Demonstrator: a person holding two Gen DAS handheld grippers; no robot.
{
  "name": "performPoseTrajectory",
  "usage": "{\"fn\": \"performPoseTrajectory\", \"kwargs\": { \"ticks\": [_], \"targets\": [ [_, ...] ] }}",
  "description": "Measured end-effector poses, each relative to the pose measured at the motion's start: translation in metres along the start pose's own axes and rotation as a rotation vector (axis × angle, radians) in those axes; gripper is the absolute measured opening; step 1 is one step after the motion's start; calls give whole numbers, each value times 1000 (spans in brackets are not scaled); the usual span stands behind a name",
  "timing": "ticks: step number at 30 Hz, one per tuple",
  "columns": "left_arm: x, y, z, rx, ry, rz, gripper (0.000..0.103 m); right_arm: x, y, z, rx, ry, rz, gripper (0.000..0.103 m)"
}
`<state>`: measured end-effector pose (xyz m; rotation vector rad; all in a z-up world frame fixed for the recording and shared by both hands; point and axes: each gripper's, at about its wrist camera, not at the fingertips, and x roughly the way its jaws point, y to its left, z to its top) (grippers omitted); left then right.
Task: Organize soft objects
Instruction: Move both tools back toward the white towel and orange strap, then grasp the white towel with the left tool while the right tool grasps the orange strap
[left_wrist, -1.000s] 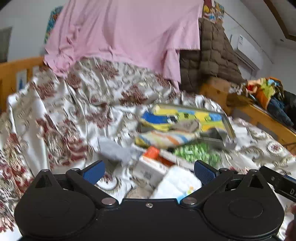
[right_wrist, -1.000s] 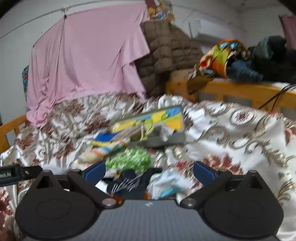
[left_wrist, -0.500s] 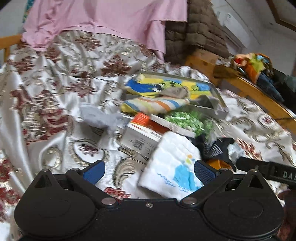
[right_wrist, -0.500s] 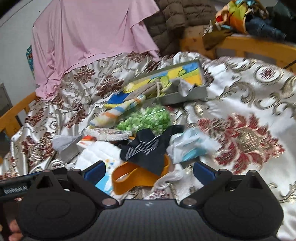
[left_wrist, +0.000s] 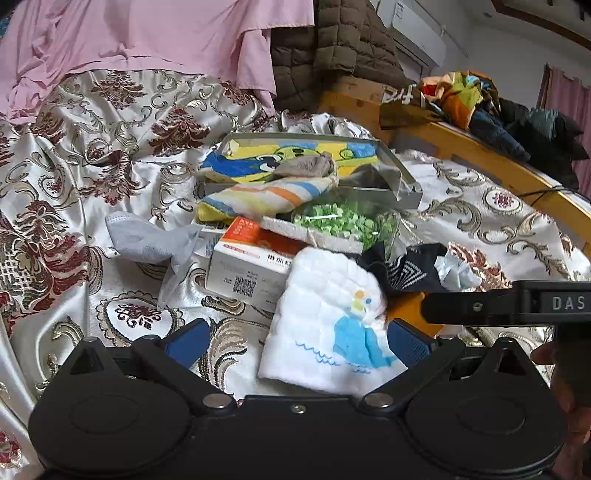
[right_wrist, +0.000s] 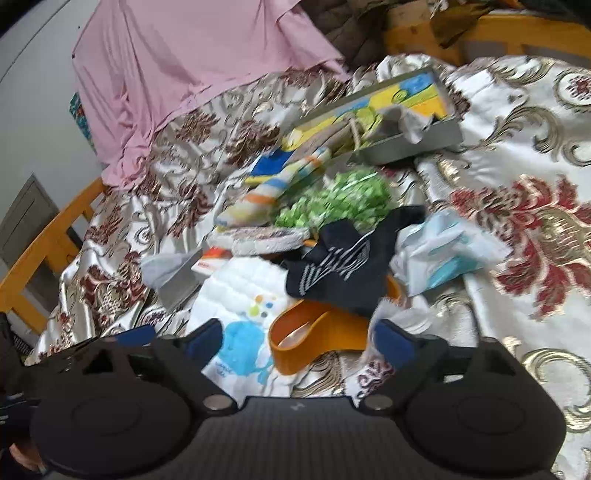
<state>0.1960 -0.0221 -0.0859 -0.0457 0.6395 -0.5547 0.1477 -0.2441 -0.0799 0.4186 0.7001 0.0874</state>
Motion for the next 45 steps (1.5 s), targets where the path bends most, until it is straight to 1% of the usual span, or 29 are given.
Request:
{"fn": "performPoseTrajectory", "kwargs": {
  "ticks": [5, 8, 10, 12, 16, 18, 21, 24, 29, 32, 37, 39, 40, 41, 42, 43, 45],
  "targets": [
    [9, 7, -2, -36, 30, -42, 91, 7, 1, -2, 10, 27, 14, 87],
    [14, 5, -3, -35, 36, -65, 85, 10, -1, -1, 30, 32, 21, 84],
    [17, 3, -4, -29, 45, -80, 82, 11, -2, -1, 44, 34, 42, 83],
    [19, 0, -5, -23, 59, -96, 76, 11, -2, -1, 46, 33, 64, 83],
    [20, -2, -8, -20, 69, -102, 72, 14, 0, -2, 43, 45, 68, 83],
    [21, 0, -9, -45, 74, -104, 61, 17, 0, -2, 51, 52, 71, 80],
    [22, 7, -8, -108, 84, -116, 53, 20, 1, -2, 57, 62, 89, 77],
    [21, 11, -9, -141, 89, -126, 50, 19, 4, -3, 43, 55, 117, 77],
    [25, 10, -10, -141, 104, -129, 50, 24, 2, -1, 68, 55, 76, 75],
    [27, 9, -11, -146, 107, -139, 51, 30, -3, 0, 99, 58, 50, 70],
    [32, 10, -11, -177, 104, -158, 54, 35, -6, -2, 110, 63, 16, 61],
    [34, 9, -12, -180, 103, -160, 54, 35, -7, -3, 113, 64, 8, 54],
    [34, 8, -13, -178, 102, -158, 53, 35, -7, -3, 116, 66, 4, 48],
    [34, 7, -13, -176, 100, -155, 50, 35, -8, -3, 116, 69, -2, 45],
    [34, 7, -13, -176, 100, -152, 45, 36, -8, -4, 118, 73, -6, 40],
    [34, 7, -13, -178, 100, -150, 43, 36, -8, -4, 121, 76, -8, 37],
    [34, 9, -14, -190, 97, -144, 37, 37, -8, -5, 126, 85, -6, 33]
  ]
}}
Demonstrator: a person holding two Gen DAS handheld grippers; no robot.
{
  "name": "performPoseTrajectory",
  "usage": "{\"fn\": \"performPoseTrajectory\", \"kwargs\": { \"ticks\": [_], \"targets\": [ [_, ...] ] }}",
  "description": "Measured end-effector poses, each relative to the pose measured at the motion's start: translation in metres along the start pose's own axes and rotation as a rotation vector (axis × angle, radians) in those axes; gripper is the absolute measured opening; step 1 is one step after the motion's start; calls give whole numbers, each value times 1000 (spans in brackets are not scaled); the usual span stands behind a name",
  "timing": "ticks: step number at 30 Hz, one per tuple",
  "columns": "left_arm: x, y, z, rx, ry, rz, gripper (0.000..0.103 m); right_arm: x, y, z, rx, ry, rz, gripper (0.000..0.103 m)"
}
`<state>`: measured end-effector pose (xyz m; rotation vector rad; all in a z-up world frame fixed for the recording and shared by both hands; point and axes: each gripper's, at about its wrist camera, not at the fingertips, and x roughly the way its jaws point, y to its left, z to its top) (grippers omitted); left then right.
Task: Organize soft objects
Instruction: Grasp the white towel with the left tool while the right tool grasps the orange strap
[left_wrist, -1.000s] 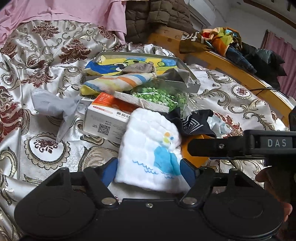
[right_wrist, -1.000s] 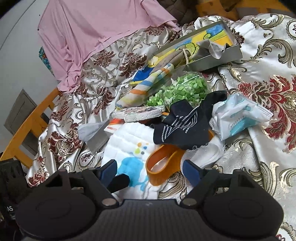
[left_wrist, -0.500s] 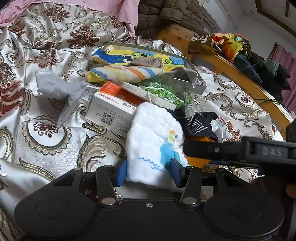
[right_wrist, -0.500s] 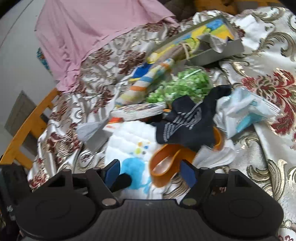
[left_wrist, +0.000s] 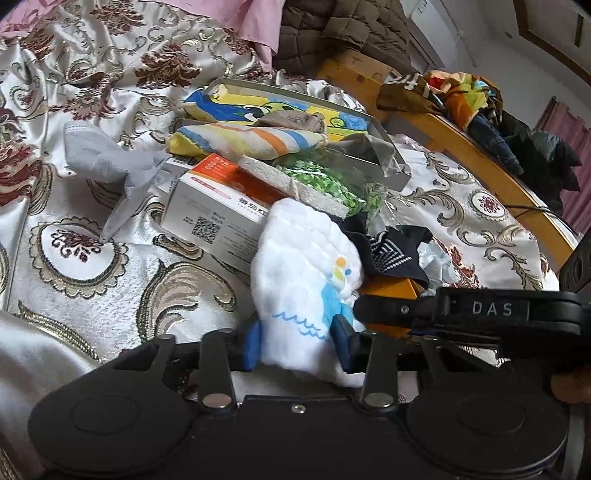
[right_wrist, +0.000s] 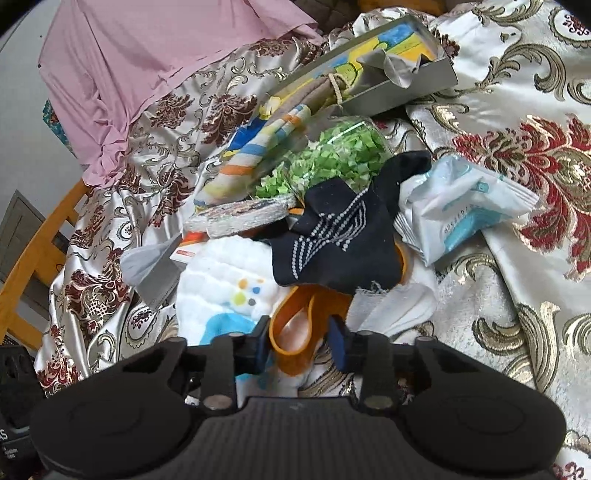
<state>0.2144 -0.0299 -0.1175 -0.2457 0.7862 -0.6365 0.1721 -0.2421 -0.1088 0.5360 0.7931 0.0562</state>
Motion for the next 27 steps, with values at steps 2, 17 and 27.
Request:
{"fn": "performPoseTrajectory", "kwargs": {
  "ticks": [2, 17, 27],
  "targets": [
    [-1, 2, 0, -12, -1, 2, 32, 0, 1, -1, -3, 4, 7, 30],
    [-19, -2, -5, -23, -62, 90, 19, -7, 22, -6, -166, -31, 21, 17],
    [-50, -15, 14, 34, -200, 288, 17, -24, 38, -10, -271, -118, 88, 17]
  ]
}}
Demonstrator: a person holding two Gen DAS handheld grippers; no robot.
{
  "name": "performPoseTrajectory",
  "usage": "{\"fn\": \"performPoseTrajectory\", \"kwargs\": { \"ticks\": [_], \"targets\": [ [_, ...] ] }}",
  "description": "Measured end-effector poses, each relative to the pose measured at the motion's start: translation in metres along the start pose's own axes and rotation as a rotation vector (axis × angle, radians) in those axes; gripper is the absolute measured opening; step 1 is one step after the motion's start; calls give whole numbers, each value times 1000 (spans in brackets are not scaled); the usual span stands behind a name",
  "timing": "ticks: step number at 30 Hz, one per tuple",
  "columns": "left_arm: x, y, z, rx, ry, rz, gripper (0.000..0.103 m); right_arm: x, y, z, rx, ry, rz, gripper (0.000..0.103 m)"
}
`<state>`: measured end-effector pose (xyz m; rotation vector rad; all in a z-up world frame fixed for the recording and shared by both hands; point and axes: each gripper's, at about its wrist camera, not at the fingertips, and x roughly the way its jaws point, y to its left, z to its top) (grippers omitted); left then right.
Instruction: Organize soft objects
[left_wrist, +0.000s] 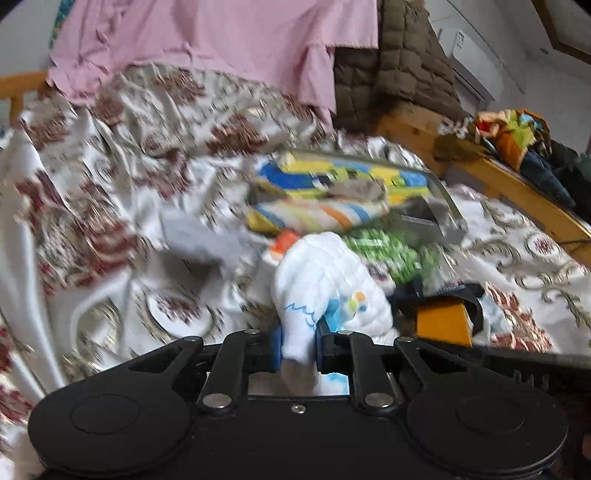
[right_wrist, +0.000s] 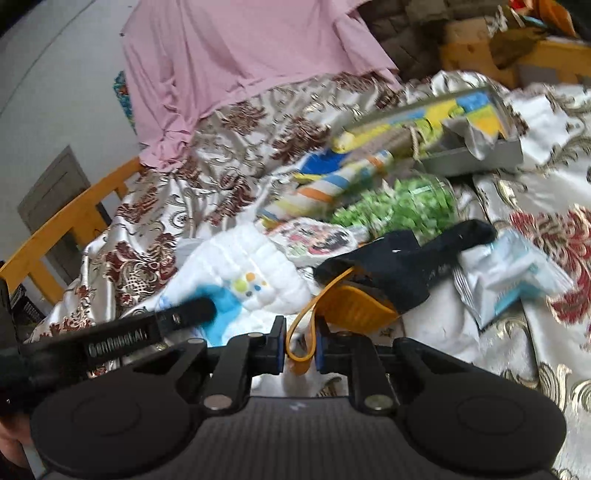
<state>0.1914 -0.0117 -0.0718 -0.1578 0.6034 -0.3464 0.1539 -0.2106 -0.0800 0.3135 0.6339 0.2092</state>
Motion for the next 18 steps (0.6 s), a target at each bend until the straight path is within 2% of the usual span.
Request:
{"fn": "performPoseTrajectory", "kwargs": {
  "ticks": [7, 18],
  "targets": [
    [-22, 2, 21, -27, -87, 33, 17, -11, 15, 0, -83, -60, 53, 17],
    [-46, -5, 40, -53, -168, 10, 17, -29, 38, -2, -209, -136, 116, 17]
  ]
}}
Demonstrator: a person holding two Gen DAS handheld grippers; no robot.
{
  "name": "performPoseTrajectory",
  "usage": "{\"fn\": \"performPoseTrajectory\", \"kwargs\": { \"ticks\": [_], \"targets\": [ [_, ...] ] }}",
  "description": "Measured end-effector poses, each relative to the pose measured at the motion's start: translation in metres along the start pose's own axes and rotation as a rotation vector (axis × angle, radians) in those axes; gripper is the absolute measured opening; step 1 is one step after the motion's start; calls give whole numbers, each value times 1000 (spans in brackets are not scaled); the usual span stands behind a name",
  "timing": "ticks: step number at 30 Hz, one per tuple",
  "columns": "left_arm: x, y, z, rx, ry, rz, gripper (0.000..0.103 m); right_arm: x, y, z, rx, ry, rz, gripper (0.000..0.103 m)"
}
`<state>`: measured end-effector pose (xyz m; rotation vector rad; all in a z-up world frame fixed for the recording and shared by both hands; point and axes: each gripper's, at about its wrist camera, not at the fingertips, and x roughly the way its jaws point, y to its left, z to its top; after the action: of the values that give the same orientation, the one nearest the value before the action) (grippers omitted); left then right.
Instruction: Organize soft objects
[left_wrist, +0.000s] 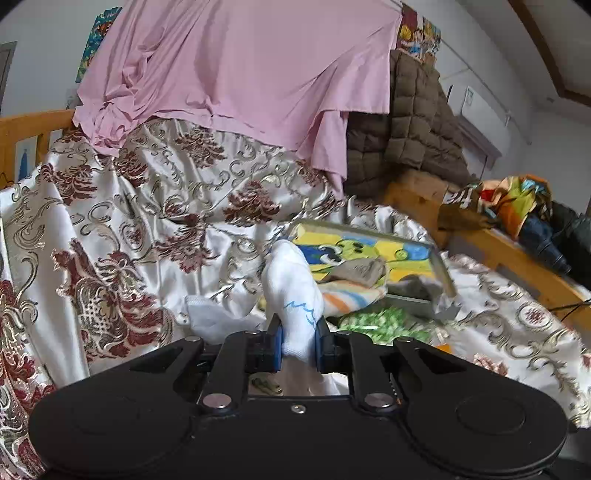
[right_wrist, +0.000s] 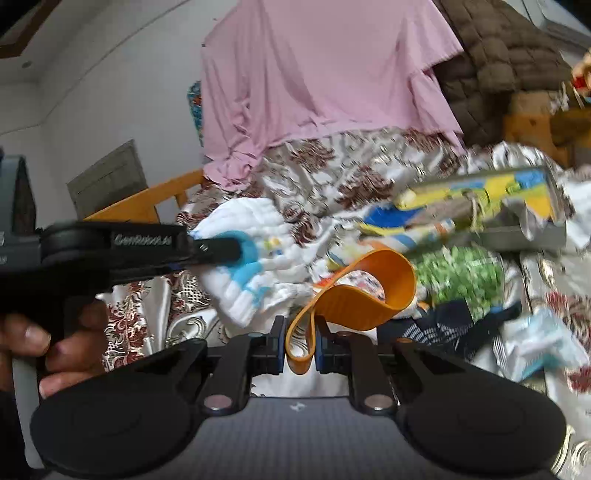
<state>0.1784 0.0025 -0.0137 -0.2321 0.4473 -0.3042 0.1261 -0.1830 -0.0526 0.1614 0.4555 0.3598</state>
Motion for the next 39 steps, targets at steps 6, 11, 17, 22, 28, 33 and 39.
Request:
{"fn": "performPoseTrajectory", "kwargs": {
  "ticks": [6, 11, 17, 22, 28, 33, 39],
  "targets": [
    [-8, -9, 10, 6, -32, -25, 17, -12, 7, 7, -57, -50, -23, 17],
    [-2, -24, 22, 6, -45, -58, 17, -20, 7, 14, -112, -82, -62, 17],
    [19, -51, 40, 25, -55, -97, 17, -20, -5, 39, -184, -144, -94, 17],
    [52, -72, 59, 40, -62, -125, 17, -9, -42, 68, -113, -201, -144, 17],
    [105, -93, 78, 41, -58, -169, 17, 21, -93, 97, -64, -226, -216, 17],
    [151, -105, 86, 58, -36, -189, 17, 53, -138, 110, -8, -220, -273, 17],
    [201, -115, 90, 64, -5, -193, 17, 78, -183, 113, 58, -216, -315, 17]
  ]
}}
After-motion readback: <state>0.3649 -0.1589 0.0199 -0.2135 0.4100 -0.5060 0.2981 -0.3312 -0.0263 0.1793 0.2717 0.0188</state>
